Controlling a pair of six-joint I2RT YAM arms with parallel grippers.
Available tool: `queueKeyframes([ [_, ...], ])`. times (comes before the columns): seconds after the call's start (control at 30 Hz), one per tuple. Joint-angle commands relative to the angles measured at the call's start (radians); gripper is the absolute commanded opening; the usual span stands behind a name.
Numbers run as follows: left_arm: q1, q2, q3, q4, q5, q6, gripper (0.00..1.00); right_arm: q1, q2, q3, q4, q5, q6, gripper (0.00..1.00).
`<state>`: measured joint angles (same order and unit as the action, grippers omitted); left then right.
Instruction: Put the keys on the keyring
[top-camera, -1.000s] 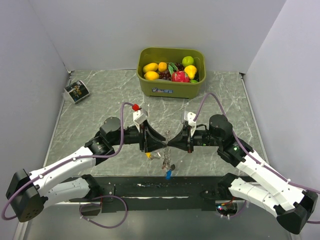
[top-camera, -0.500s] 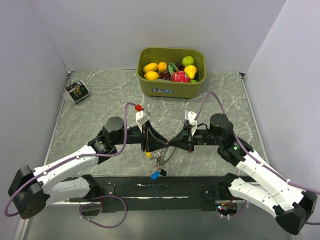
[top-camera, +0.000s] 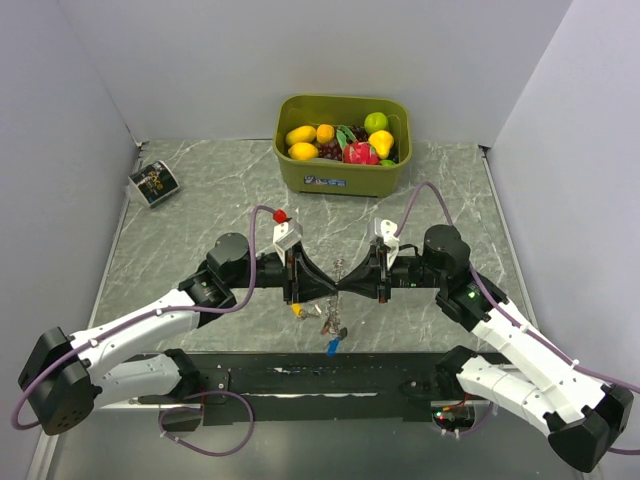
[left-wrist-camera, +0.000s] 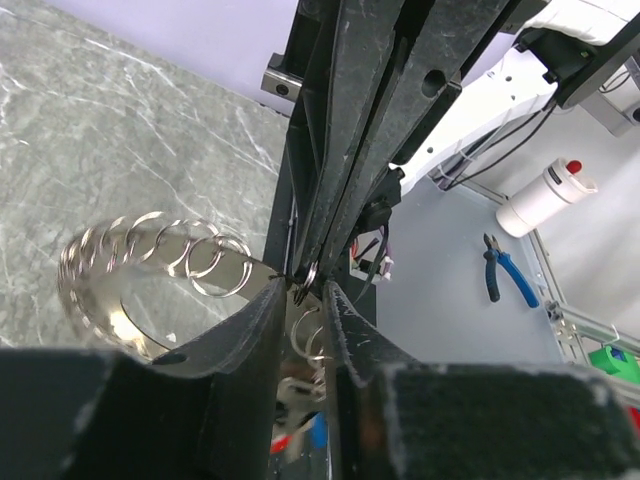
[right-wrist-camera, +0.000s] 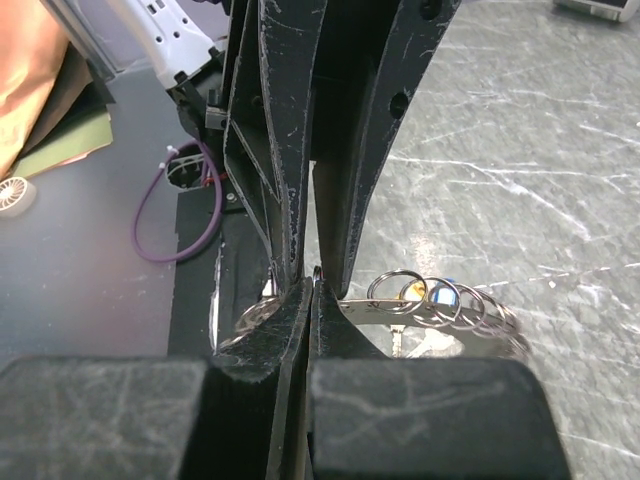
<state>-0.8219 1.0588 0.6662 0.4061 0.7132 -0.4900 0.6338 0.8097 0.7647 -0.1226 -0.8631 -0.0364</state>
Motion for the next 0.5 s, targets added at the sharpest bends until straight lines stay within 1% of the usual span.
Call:
queueKeyframes([
  [0.0,-0.008,0.013,0.006,0.053,0.035,0.016,0.24,-0.009,-0.007,0.002,0.084,-0.037,0.018,0.00],
  [0.13,-0.010,0.023,0.012,0.040,0.038,0.021,0.14,-0.011,-0.004,0.005,0.081,-0.050,0.023,0.00],
  [0.2,-0.011,0.023,0.012,0.040,0.034,0.022,0.11,-0.013,-0.003,0.004,0.084,-0.054,0.024,0.00],
  [0.23,-0.011,0.024,0.012,0.033,0.031,0.022,0.07,-0.014,-0.004,0.004,0.083,-0.056,0.027,0.00],
  [0.3,-0.010,0.021,0.013,0.030,0.023,0.025,0.02,-0.016,-0.003,0.002,0.086,-0.060,0.027,0.00],
  [0.47,-0.010,0.007,0.012,0.033,0.020,0.025,0.01,-0.019,0.000,0.001,0.087,-0.068,0.029,0.00],
])
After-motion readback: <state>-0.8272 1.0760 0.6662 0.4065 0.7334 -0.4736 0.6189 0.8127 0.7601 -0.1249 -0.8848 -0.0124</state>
